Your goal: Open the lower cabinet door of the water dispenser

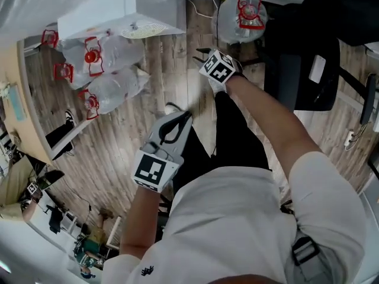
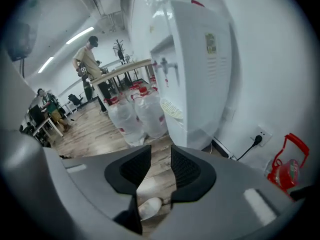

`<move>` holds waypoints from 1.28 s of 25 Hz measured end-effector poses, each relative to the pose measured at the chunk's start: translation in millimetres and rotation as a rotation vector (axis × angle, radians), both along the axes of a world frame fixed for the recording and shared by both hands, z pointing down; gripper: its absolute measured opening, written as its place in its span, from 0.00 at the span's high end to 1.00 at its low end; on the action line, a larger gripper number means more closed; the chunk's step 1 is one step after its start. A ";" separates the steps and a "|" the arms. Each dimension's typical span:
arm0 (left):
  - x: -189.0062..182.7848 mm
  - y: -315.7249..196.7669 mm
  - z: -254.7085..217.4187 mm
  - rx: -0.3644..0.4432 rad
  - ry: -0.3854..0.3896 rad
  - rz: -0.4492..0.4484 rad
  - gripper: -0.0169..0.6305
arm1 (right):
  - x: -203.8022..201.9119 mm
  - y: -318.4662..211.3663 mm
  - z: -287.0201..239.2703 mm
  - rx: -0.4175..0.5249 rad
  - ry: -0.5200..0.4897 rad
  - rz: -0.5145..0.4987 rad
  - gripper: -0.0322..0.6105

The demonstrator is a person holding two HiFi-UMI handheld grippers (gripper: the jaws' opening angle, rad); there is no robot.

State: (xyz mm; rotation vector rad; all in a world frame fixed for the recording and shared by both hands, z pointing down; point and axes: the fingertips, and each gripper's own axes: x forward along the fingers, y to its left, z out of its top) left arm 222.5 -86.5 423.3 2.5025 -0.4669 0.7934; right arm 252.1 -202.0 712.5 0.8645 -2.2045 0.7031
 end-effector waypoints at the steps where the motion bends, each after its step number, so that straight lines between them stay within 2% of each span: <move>1: -0.3 -4.3 8.4 -0.014 0.004 -0.004 0.89 | -0.7 -14.5 18.4 0.005 0.007 0.016 0.79; 6: -4.6 -12.9 59.9 -0.072 0.030 0.023 0.89 | -11.1 -88.4 94.0 0.051 0.024 0.042 0.73; 12: -25.5 -17.9 97.6 -0.067 0.046 0.042 0.89 | -30.5 -140.0 160.3 0.056 0.085 -0.007 0.66; 19: -61.7 -34.9 122.4 -0.076 0.056 -0.006 0.89 | -36.0 -173.7 188.3 0.039 0.125 -0.017 0.65; 23: -72.2 -41.2 124.8 -0.091 0.068 -0.031 0.89 | -39.9 -180.9 184.9 0.047 0.161 -0.010 0.65; 32: -101.0 -50.6 123.0 -0.068 0.090 -0.044 0.89 | -37.1 -179.6 184.3 0.036 0.206 0.098 0.66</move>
